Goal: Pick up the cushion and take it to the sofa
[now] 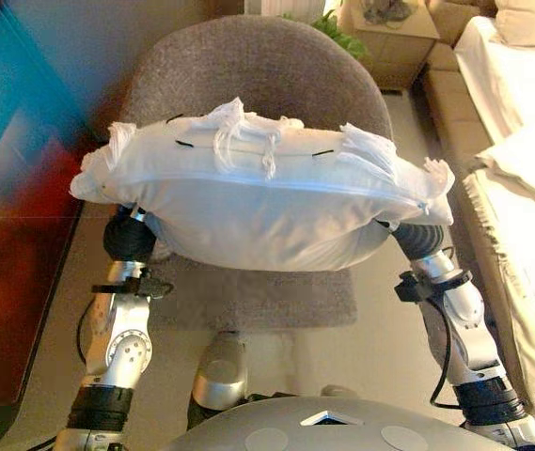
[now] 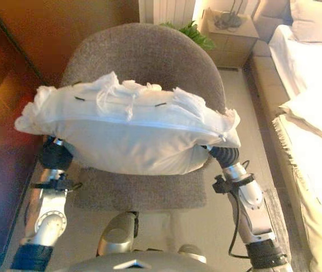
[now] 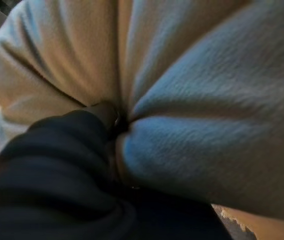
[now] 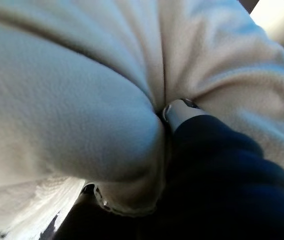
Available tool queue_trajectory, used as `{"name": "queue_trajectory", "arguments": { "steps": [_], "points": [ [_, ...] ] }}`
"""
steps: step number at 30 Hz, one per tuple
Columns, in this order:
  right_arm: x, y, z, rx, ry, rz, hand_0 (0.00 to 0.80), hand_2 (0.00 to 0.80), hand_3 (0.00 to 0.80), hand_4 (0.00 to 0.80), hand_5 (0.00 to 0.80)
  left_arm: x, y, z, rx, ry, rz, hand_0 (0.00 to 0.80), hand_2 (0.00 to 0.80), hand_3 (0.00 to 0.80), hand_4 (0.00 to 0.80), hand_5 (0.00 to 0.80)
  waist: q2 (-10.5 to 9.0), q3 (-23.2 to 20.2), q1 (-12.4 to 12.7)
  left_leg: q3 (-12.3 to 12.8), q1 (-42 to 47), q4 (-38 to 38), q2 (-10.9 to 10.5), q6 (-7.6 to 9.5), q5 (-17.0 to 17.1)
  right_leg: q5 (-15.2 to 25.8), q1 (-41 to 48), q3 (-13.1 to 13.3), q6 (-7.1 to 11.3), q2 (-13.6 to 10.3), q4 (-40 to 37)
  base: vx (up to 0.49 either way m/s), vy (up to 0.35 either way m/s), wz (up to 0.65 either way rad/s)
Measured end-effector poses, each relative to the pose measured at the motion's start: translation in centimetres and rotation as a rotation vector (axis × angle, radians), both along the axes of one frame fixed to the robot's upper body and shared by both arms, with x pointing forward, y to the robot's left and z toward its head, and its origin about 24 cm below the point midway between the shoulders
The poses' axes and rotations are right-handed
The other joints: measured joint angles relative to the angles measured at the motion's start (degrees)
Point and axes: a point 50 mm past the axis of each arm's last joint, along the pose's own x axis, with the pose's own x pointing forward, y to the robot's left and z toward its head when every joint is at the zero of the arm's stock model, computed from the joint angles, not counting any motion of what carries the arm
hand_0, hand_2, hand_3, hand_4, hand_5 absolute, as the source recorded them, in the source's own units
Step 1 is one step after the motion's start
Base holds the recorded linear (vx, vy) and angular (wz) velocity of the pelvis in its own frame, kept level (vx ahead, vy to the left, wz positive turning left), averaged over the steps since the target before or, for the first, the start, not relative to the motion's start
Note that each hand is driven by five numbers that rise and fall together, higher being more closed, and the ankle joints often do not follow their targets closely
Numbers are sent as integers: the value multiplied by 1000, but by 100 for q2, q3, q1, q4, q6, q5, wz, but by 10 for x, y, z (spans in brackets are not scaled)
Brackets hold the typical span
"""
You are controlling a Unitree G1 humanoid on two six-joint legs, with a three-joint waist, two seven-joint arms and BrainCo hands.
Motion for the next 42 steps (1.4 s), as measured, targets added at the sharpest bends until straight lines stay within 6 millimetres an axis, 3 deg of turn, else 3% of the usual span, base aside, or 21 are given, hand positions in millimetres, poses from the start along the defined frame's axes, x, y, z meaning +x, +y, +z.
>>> {"name": "queue_trajectory", "arguments": {
  "steps": [2,3,4,6,7,10,14,16,21,28,35,39,42],
  "points": [
    [2,0,1,-9,-4,-31,800,800,800,800,800,2,-4,0,-24,-10,-2,800,800,800,800,800,141,-53,-50,-80,129,-296,98,-3,27,-4,-469,-144,-97,229,-639,186,-27,5],
    [3,-1,0,-14,1,-52,800,800,800,800,800,2,-6,-1,-34,-6,-4,800,800,800,800,800,246,-62,-175,-285,169,-430,144,-34,104,120,-634,-141,-185,387,-1058,162,-53,38],
    [4,-3,-1,-18,10,-73,800,800,800,800,800,2,-9,-2,-41,-1,-11,800,800,800,800,800,299,-79,-354,-475,170,-533,156,-83,180,336,-832,-126,-220,476,-1464,167,-66,73],
    [6,-9,-6,-19,29,-120,800,800,800,800,800,4,-15,-5,-30,25,-42,800,800,800,800,800,248,-115,-608,-815,182,-646,79,-192,250,1229,-915,46,-286,530,-2196,193,-63,99],
    [7,-14,-10,-24,49,-150,800,800,800,800,800,4,-20,-10,-34,52,-60,800,800,800,800,800,262,-152,-651,-925,257,-726,69,-214,262,1403,-815,10,-446,565,-2219,174,-41,73],
    [14,-26,-10,-53,60,-203,800,800,800,800,800,-1,-29,-22,-9,121,-86,800,800,800,800,800,444,-274,-591,-912,392,-883,299,-216,268,1418,-556,-140,-596,816,-2508,185,-43,24],
    [26,-26,-4,-66,49,-209,800,800,800,800,800,1,-32,-23,14,153,-52,800,800,800,800,800,557,-392,-572,-858,602,-1071,359,-317,322,1517,-257,-169,-627,897,-2885,183,-43,3],
    [34,-27,-6,-66,72,-229,800,800,800,800,800,6,-35,-24,37,174,-36,800,800,800,800,800,605,-499,-610,-762,677,-1176,356,-497,364,1523,-218,-169,-627,898,-2898,155,-35,0],
    [57,-29,-25,-82,218,-281,800,800,800,800,800,35,-42,-33,106,266,15,800,800,800,800,800,528,-628,-646,-585,687,-1210,257,-459,379,1509,-219,-151,-555,781,-2898,139,-20,2],
    [59,-22,-50,-64,352,-301,800,800,800,800,800,38,-43,-42,136,317,62,800,800,800,800,800,520,-637,-657,-418,680,-1214,239,-427,389,1497,-222,-145,-537,744,-2898,105,0,0],
    [66,-16,-81,-128,541,-311,800,800,800,800,800,48,-48,-76,171,523,130,800,800,800,800,800,524,-666,-719,-366,546,-1201,240,-395,429,1531,-384,-119,-524,740,-2890,-109,-4,-3],
    [101,-12,-73,-129,586,-385,800,800,800,800,800,82,-58,-67,216,553,180,800,800,800,800,800,548,-631,-781,-362,-350,-1204,258,-384,723,1818,-1296,-76,-545,765,-2894,-246,-34,-7],
    [104,-10,-70,-118,585,-390,800,800,800,800,800,87,-60,-65,210,561,199,800,800,800,800,800,540,-444,-790,-356,-375,-1205,221,-372,744,1855,-1319,-43,-540,737,-2897,1,-2,-1]
  ]
}}
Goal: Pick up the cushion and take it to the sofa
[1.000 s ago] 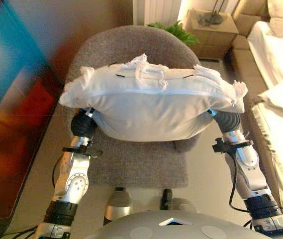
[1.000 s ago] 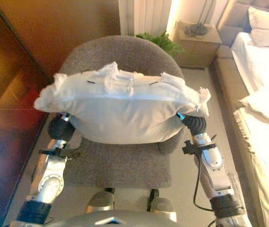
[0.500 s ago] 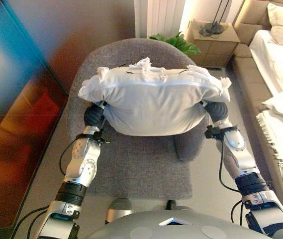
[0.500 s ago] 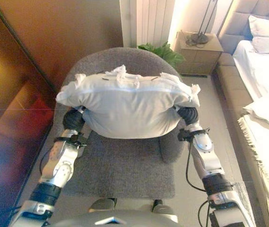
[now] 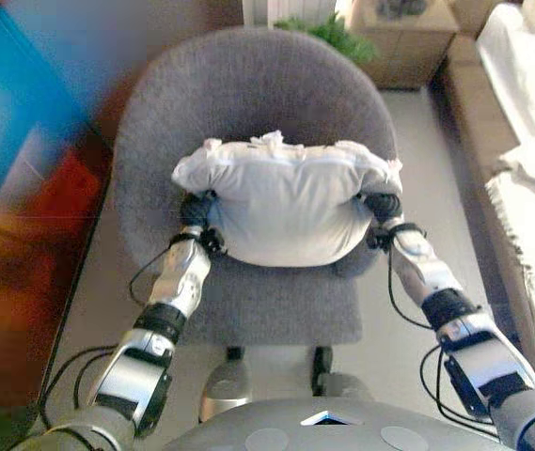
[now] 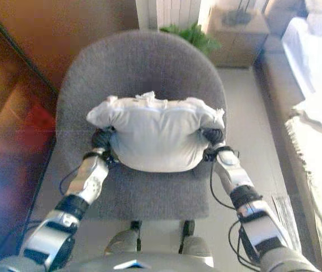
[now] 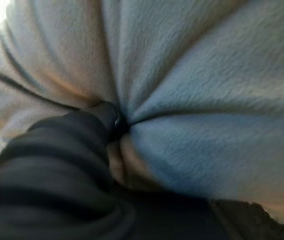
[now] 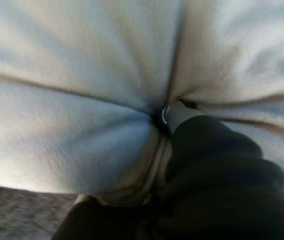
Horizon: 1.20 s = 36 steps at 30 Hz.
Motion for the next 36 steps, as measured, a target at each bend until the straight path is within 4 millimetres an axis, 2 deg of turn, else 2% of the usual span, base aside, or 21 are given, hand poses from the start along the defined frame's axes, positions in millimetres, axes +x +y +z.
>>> {"name": "queue_trajectory", "arguments": {
  "steps": [2,6,16,22,24,25,26,27,36],
  "points": [
    [3,0,4,-4,-9,3,800,800,800,800,800,3,0,3,5,0,9,800,800,800,800,800,-9,163,-1,15,51,0,-2,0,0,-6,53,-2,8,-3,0,-22,-4,1],
    [22,3,18,-33,7,12,800,800,800,800,800,20,2,5,60,66,39,800,800,800,800,800,5,494,0,7,-31,0,8,2,23,18,-22,-5,29,3,-1,-65,14,1],
    [69,-5,76,-39,-5,-38,800,800,800,800,800,71,-14,70,152,21,29,800,800,800,800,800,27,956,-11,-10,-379,2,-38,24,121,103,-349,-11,15,-31,3,-33,29,1],
    [84,-10,102,-60,90,-13,800,800,800,800,800,89,-16,94,170,95,34,800,800,800,800,800,77,1055,-46,0,-484,11,-70,29,125,96,-433,-27,25,-63,8,4,39,2],
    [86,-9,109,-85,100,-12,800,800,800,800,800,92,-15,100,177,106,37,515,515,515,515,515,92,1086,-90,12,-493,15,-92,30,126,89,-439,-26,34,-83,10,-6,38,3],
    [88,-9,114,-105,100,-15,753,753,753,753,753,93,-14,101,180,115,42,147,147,147,147,147,112,1101,-140,12,-511,19,-105,35,129,81,-443,-26,45,-94,13,-20,50,6],
    [89,-9,118,-131,93,-22,348,348,348,348,348,94,-14,104,178,121,44,0,0,0,0,0,124,1109,-154,20,-554,41,-116,36,130,79,-475,-25,49,-105,15,7,55,3],
    [90,-10,122,-146,83,-34,0,0,0,0,0,95,-15,107,179,116,42,0,0,0,0,0,131,1142,-150,35,-570,43,-113,36,130,78,-505,-15,49,-104,30,14,60,-3],
    [95,-6,154,-320,-102,-148,0,0,0,0,0,101,-15,137,209,14,123,0,0,0,0,0,230,1533,-166,61,-851,157,-151,94,172,8,-917,66,88,-164,389,-13,36,-2]
  ]
}}
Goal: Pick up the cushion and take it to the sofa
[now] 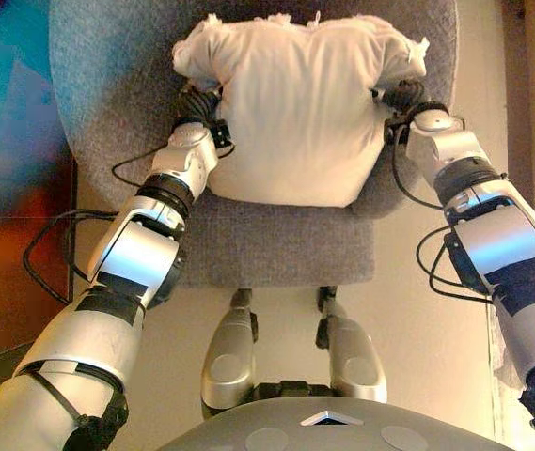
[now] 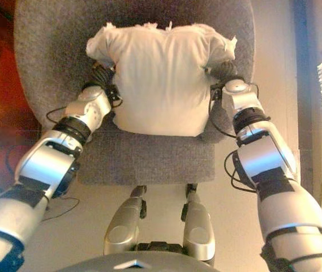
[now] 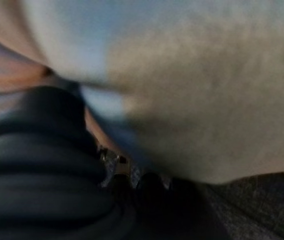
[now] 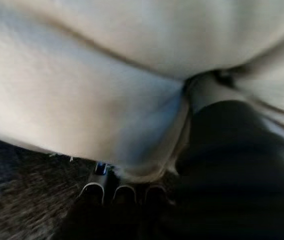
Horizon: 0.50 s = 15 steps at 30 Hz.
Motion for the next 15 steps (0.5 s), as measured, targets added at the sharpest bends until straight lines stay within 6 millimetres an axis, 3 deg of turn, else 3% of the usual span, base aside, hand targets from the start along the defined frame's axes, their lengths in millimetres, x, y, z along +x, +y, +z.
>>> {"name": "queue_trajectory", "arguments": {
  "steps": [15],
  "points": [
    [-10,13,55,-71,-467,-277,0,0,0,0,0,-1,1,27,-14,-195,96,0,0,0,0,0,84,270,-128,17,-469,77,-181,159,121,-87,-672,55,109,-211,518,-32,26,2]
  ]
}}
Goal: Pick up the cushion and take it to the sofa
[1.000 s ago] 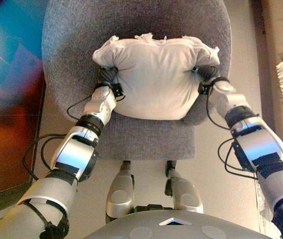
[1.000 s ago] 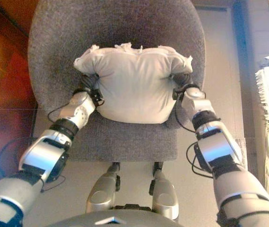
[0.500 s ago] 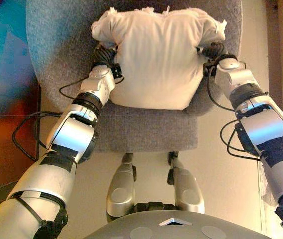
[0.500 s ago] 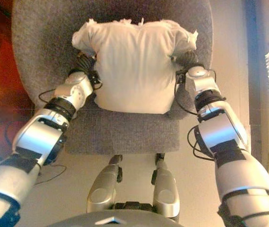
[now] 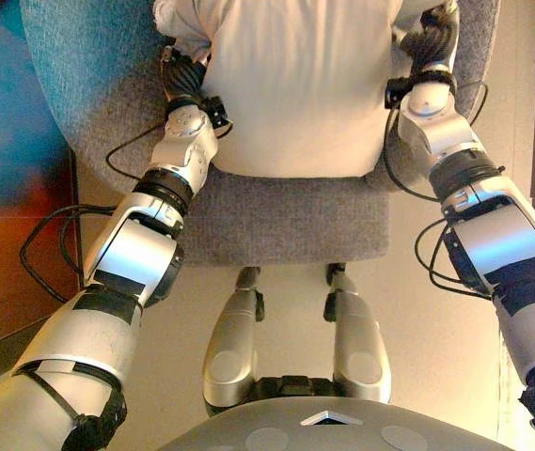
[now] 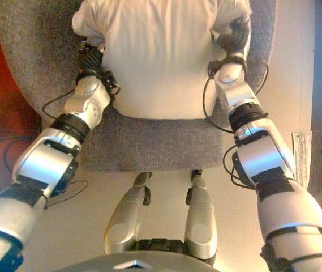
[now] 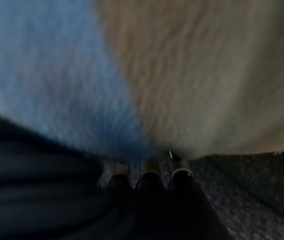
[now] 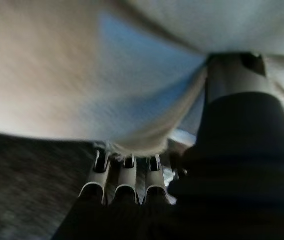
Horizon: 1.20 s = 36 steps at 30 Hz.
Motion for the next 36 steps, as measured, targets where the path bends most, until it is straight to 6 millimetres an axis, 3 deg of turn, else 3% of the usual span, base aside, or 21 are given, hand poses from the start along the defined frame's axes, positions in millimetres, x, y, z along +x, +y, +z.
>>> {"name": "queue_trajectory", "arguments": {
  "steps": [4,12,20,26,30,36],
  "points": [
    [-4,-1,14,6,-97,-3,0,0,0,0,0,-1,1,12,-10,-68,13,0,0,0,0,0,10,6,-3,6,-91,2,-6,15,12,-3,-123,26,3,-10,53,-3,-2,-1],
    [-4,-9,20,-5,-96,93,0,0,0,0,0,-2,5,17,-10,-90,32,0,0,0,0,0,10,6,-14,20,-115,5,-14,19,15,-8,-167,39,9,-18,77,-5,-3,-1],
    [-10,-17,27,-3,-156,96,0,0,0,0,0,-10,14,31,-46,-231,59,0,0,0,0,0,10,6,5,18,-120,5,-26,19,15,-11,-167,29,13,-26,77,4,-3,0],
    [-28,-44,22,38,-233,84,0,0,0,0,0,-31,37,18,-13,-324,66,0,0,0,0,0,12,6,43,-4,-111,29,-33,21,17,-16,-109,-42,15,-39,74,64,-24,4],
    [-44,-68,-1,77,-245,31,0,0,0,0,0,-50,56,-10,-15,-319,112,0,0,0,0,0,14,6,150,-15,196,19,-42,20,14,-94,230,-100,22,-54,76,94,-30,8],
    [-72,-94,-21,38,-287,-46,0,0,0,0,0,-80,90,-32,-2,-340,226,0,0,0,0,0,35,-7,205,-100,455,13,6,-1,-97,-185,548,-230,43,-47,113,135,-33,11]
  ]
}}
